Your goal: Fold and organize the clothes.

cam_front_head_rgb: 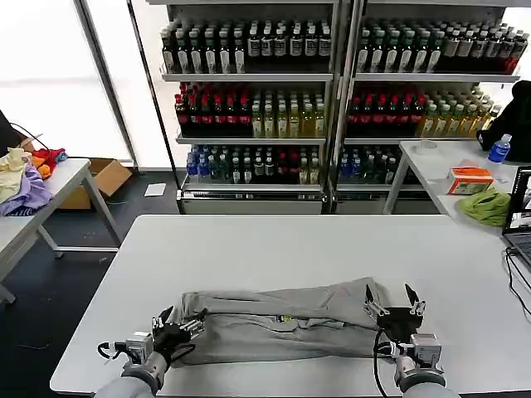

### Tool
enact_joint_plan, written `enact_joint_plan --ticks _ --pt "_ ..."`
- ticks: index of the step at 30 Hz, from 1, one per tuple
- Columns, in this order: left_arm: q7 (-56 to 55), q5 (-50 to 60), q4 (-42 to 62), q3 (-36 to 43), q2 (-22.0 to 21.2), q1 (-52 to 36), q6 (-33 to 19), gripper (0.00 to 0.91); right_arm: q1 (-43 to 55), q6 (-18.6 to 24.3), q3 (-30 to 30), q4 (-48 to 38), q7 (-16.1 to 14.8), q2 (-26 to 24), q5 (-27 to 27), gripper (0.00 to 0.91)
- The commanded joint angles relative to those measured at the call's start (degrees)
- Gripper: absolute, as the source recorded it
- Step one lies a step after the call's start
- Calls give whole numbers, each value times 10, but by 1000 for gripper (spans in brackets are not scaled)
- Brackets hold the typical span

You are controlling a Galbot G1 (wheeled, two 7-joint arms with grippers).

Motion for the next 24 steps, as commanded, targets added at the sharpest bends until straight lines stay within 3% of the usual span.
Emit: enact_joint_plan --ticks 1,19,24 --pt "15 9 18 1 -15 5 -8 0 5 -1 -1 2 0 -1 1 907" --pt "60 55 36 -20 -12 6 -76 0 32 -5 2 -12 10 -9 14 907" --pt "54 34 34 -84 22 -10 -79 0 39 -7 2 -13 12 -9 16 907"
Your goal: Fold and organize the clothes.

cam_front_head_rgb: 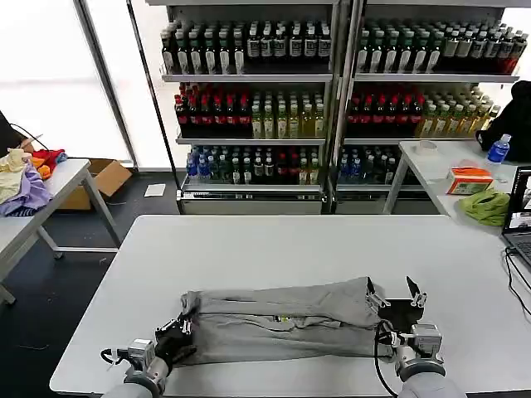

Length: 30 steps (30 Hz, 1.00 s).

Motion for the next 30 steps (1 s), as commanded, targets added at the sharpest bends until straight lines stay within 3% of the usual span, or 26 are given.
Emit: enact_joint_plan --ticks 1,10,14,21,30 --pt "7 -7 1 -83 37 -17 -26 0 8 -1 0 -2 2 1 2 907" --pt "28 -36 56 -272 194 -45 -35 0 19 -3 -5 -7 4 3 6 907" --pt "31 -55 77 -315 228 -52 -34 0 21 -4 -7 -7 8 7 9 907" --pt "28 -31 -6 -264 195 -21 -24 0 15 -3 -5 -6 11 11 13 907" --pt "-3 -21 -108 -77 151 25 7 0 -14 2 12 7 16 12 15 907"
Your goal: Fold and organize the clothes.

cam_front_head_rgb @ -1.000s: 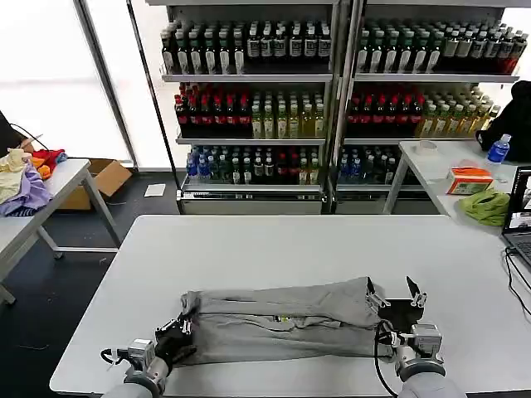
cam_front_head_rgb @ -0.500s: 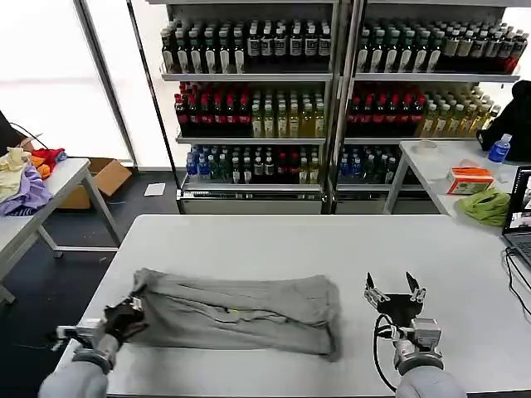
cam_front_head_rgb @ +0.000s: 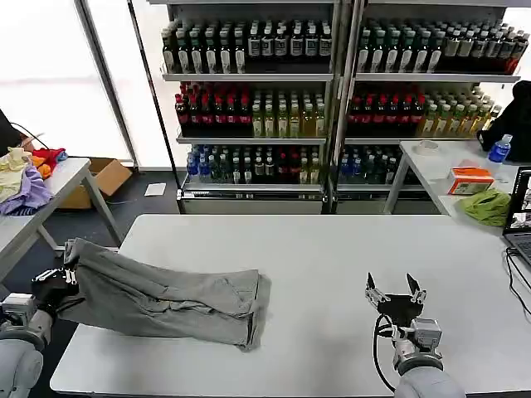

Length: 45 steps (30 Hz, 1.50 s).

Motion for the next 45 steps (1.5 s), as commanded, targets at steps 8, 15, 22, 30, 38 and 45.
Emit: enact_joint_plan --ticks 8,15,22,30,38,45 --pt "-46 -21 -95 220 -19 2 44 0 -37 2 18 19 4 10 -2 907" --pt "-58 -47 -101 276 -18 -21 59 0 -46 3 19 17 5 22 -13 907" --pt "-82 -74 -121 315 -29 -45 71 0 -56 3 18 16 6 34 -24 907" --pt "-99 -83 -91 362 -55 -95 84 0 -47 0 12 13 5 39 -36 907" --pt "-118 -104 -65 391 -75 -146 98 0 -41 -1 2 3 1 43 -47 907" --pt "-120 -107 -54 402 -93 -159 102 0 -36 -1 -4 -3 1 45 -47 907"
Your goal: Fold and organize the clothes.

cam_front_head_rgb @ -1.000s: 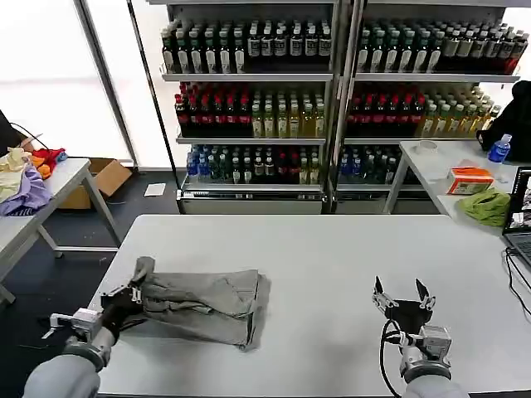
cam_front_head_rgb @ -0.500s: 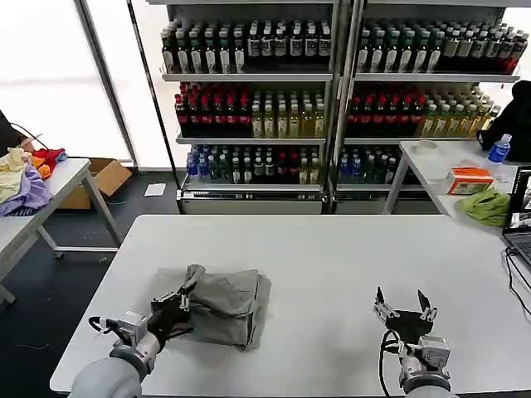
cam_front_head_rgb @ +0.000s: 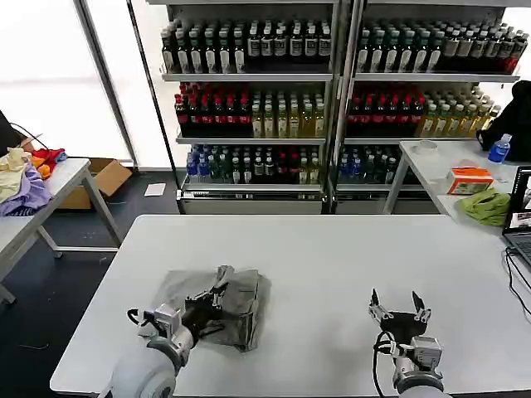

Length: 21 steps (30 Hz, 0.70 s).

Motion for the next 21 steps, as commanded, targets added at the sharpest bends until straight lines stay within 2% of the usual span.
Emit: enact_joint_plan --ticks 1,7,14,15,16,17,21 --pt "-9 -13 23 36 -24 -44 7 0 3 0 -4 -4 -1 3 -4 907" --pt "-4 -9 28 37 -20 -35 7 0 3 1 -4 -6 -2 2 -3 907" --pt "1 -3 48 38 -35 -36 5 0 -2 3 -6 -6 -2 3 -4 907" --pt "3 0 51 39 -38 -36 4 302 -3 3 -5 -6 -2 2 -4 907" --pt "5 3 57 40 -42 -35 1 856 -4 3 -3 -5 -3 1 -4 907" --pt "4 3 64 40 -46 -35 -3 907 -5 4 -3 -5 -3 1 -3 907" --pt "2 -25 82 39 -56 -39 -24 907 -5 6 4 -7 -1 -2 -1 907"
